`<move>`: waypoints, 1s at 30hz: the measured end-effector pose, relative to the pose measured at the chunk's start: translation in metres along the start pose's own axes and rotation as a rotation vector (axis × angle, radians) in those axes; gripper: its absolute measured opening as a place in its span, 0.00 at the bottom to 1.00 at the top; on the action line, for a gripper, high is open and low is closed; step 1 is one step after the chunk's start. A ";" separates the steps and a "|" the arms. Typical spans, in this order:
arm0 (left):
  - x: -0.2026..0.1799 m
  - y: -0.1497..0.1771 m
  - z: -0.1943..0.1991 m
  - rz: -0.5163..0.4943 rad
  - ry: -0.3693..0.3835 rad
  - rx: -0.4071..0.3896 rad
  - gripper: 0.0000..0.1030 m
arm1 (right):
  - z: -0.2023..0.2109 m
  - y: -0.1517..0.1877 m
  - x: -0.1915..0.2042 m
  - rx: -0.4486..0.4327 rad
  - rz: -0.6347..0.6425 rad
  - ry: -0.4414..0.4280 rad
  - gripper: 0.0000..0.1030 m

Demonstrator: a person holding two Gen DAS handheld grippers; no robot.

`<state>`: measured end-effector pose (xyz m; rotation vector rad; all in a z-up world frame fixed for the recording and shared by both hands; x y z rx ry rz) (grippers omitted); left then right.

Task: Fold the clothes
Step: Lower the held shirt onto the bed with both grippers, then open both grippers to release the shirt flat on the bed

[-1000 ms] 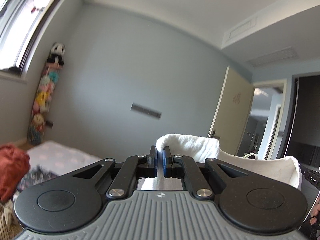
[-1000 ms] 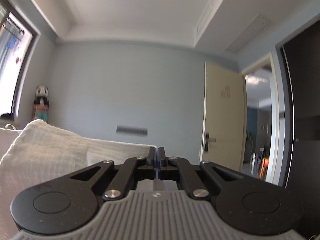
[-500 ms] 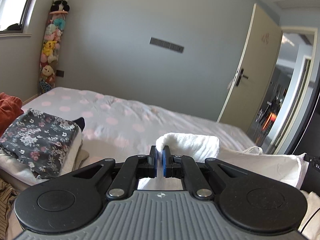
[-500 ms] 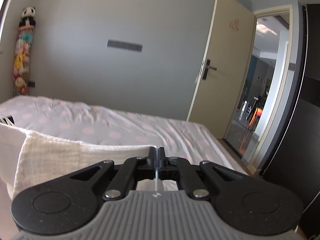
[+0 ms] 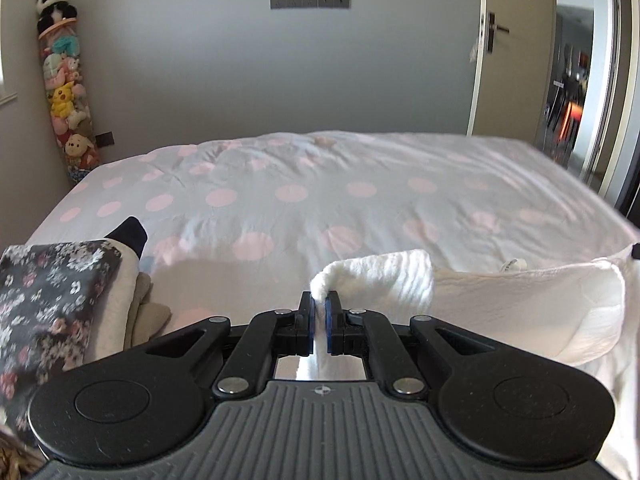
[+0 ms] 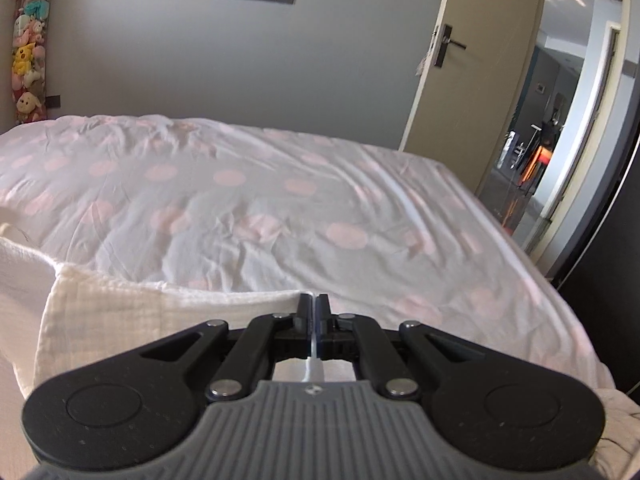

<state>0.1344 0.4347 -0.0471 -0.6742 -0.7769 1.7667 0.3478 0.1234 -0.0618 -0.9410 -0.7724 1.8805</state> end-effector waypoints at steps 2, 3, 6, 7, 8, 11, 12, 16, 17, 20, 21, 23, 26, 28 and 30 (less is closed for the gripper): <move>0.000 0.002 -0.016 -0.014 -0.011 0.034 0.04 | -0.015 0.004 0.006 0.023 0.005 -0.020 0.03; -0.001 0.003 -0.022 -0.020 -0.014 0.051 0.05 | -0.021 0.005 0.007 0.032 0.000 -0.036 0.04; -0.001 0.010 -0.032 -0.016 -0.026 0.088 0.14 | -0.034 0.011 0.008 0.059 -0.019 -0.068 0.22; -0.001 0.012 -0.035 -0.014 -0.030 0.100 0.15 | -0.033 0.014 0.007 0.066 -0.026 -0.072 0.35; -0.001 0.013 -0.035 -0.014 -0.032 0.104 0.16 | -0.033 0.017 0.005 0.072 -0.033 -0.077 0.35; -0.004 0.017 -0.028 -0.017 -0.035 0.101 0.22 | -0.032 0.026 0.001 0.093 -0.052 -0.090 0.35; -0.005 0.020 -0.023 -0.016 -0.034 0.100 0.23 | -0.032 0.029 -0.001 0.099 -0.059 -0.095 0.35; -0.006 0.036 0.001 -0.007 -0.030 0.104 0.25 | -0.017 0.048 -0.009 0.121 -0.076 -0.132 0.35; -0.006 0.043 0.009 0.000 -0.031 0.110 0.26 | -0.007 0.055 -0.011 0.121 -0.074 -0.147 0.35; -0.005 0.066 0.032 0.021 -0.036 0.127 0.30 | 0.021 0.081 -0.015 0.131 -0.064 -0.195 0.35; -0.004 0.074 0.040 0.028 -0.037 0.132 0.32 | 0.030 0.090 -0.017 0.138 -0.061 -0.209 0.35; -0.004 0.089 0.056 0.042 -0.040 0.144 0.34 | 0.049 0.112 -0.020 0.165 -0.063 -0.237 0.35; -0.001 0.119 0.081 0.077 -0.056 0.158 0.38 | 0.074 0.146 -0.024 0.208 -0.060 -0.271 0.39; -0.001 0.138 0.096 0.104 -0.065 0.166 0.39 | 0.089 0.170 -0.024 0.238 -0.043 -0.279 0.43; -0.002 0.157 0.110 0.132 -0.072 0.174 0.39 | 0.104 0.194 -0.023 0.268 -0.025 -0.286 0.50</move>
Point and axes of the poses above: each gripper's, at about its wrist camera, not at the fingertips, and z roughly against the way its jaws point, x to its left, y to its underside, the point moved 5 cm from there along -z, roughly the way its jaws point, and after that the axes turned 11 degrees about y, right-handed, at the moved point
